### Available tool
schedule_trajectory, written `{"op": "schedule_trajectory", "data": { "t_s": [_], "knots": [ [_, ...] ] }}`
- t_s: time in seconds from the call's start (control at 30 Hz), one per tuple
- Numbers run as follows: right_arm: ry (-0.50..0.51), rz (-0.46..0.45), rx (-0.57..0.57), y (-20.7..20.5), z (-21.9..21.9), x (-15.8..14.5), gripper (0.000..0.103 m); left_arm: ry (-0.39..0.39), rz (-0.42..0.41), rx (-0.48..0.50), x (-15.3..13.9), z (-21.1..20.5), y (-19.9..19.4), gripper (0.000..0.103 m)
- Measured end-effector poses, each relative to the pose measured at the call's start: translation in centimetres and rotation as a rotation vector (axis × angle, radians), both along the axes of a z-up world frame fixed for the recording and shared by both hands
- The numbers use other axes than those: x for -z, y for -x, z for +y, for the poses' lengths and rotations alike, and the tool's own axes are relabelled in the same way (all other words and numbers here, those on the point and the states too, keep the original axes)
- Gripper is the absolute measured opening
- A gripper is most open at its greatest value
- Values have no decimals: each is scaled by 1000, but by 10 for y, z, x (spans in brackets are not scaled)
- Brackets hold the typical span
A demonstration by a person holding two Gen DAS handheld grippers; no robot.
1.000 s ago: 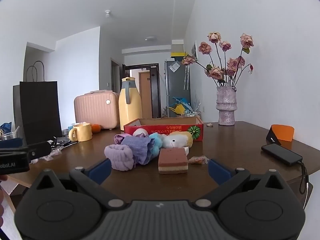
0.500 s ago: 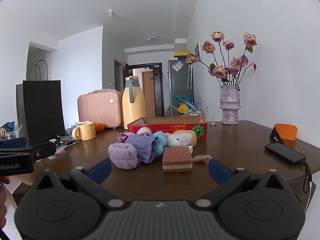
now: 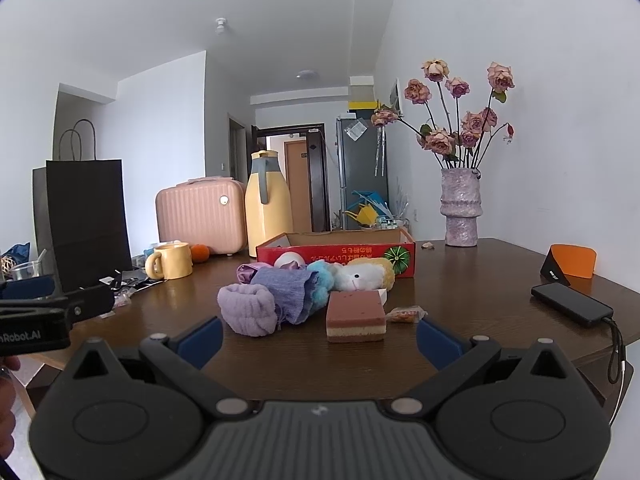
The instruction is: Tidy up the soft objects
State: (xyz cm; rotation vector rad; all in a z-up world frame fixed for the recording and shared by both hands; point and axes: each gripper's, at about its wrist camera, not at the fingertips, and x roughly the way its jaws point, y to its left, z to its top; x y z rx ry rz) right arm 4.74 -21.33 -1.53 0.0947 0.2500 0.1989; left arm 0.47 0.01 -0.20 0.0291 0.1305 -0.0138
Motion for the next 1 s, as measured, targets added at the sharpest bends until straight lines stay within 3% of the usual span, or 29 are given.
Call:
{"op": "schedule_trajectory", "data": {
  "t_s": [1.0],
  "knots": [
    [2, 4, 0, -2, 4, 2, 103, -11, -8, 9, 1, 0, 0, 103]
  ]
}}
